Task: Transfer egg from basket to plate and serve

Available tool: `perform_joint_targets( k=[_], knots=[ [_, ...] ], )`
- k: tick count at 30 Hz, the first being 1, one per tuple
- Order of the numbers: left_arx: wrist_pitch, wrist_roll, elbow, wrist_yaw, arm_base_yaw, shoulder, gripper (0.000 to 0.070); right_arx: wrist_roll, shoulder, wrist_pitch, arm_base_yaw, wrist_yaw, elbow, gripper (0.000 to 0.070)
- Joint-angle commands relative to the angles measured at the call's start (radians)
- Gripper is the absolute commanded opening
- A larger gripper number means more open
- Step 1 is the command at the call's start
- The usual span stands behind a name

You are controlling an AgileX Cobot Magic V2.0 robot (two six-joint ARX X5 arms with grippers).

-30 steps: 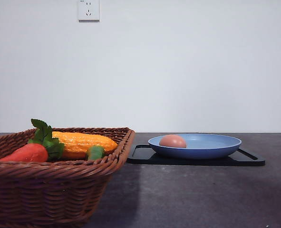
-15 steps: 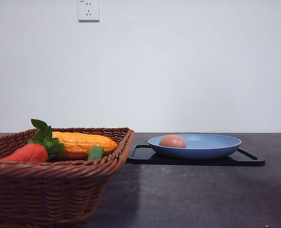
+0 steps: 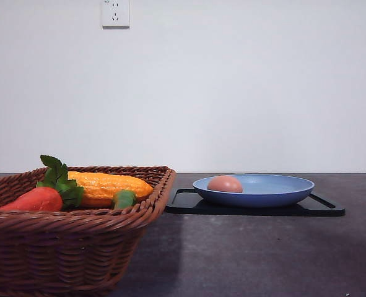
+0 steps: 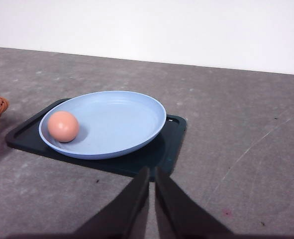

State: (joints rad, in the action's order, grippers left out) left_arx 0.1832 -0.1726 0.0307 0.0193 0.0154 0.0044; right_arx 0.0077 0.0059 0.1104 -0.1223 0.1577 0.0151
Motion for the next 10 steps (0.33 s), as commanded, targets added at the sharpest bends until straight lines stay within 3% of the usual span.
perform_joint_targets(
  k=[1, 10],
  knots=[
    [0.004, -0.003, -0.027, -0.003, -0.001, -0.002, 0.0000, 0.010, -0.002, -0.013, 0.000, -0.002, -0.007, 0.0000],
    [0.004, -0.003, -0.027, -0.003, -0.001, -0.002, 0.0000, 0.010, -0.002, -0.013, 0.000, -0.002, -0.006, 0.0000]
  ],
)
